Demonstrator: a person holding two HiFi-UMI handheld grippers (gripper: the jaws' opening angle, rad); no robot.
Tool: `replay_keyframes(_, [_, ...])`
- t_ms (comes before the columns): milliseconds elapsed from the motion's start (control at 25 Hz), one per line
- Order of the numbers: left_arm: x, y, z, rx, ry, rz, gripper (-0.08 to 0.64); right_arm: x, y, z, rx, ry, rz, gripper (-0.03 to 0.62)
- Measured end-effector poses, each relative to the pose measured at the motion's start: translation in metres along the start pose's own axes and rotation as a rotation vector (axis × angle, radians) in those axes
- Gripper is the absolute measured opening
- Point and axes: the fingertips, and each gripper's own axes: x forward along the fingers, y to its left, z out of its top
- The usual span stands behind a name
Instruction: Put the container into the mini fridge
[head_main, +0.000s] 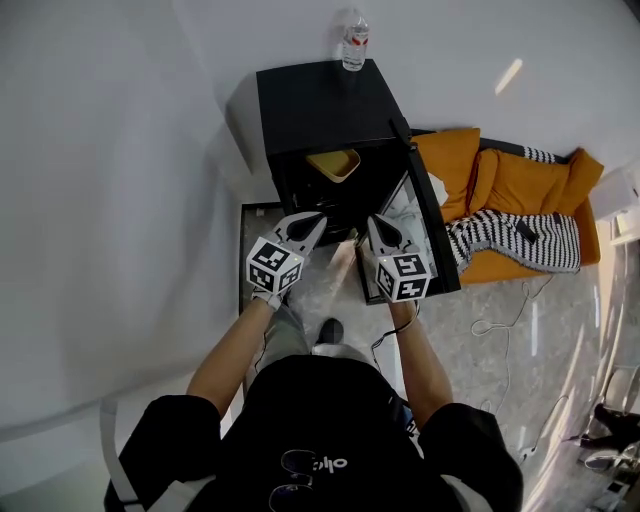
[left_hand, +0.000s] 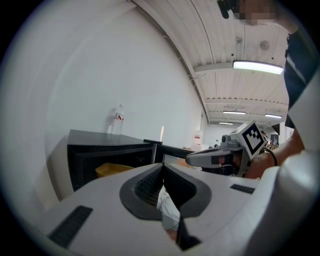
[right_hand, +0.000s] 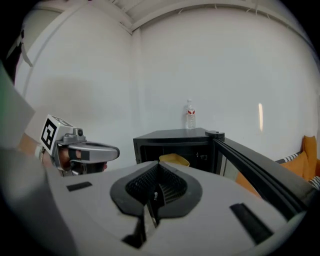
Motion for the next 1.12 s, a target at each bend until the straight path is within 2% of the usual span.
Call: replay_keyframes(1120, [0.020,-0.024,0.001,0.018,0.018,-0.048,0.006,-0.018,-0.017,-0.010,-0.020,0.025,-0.012,0.008])
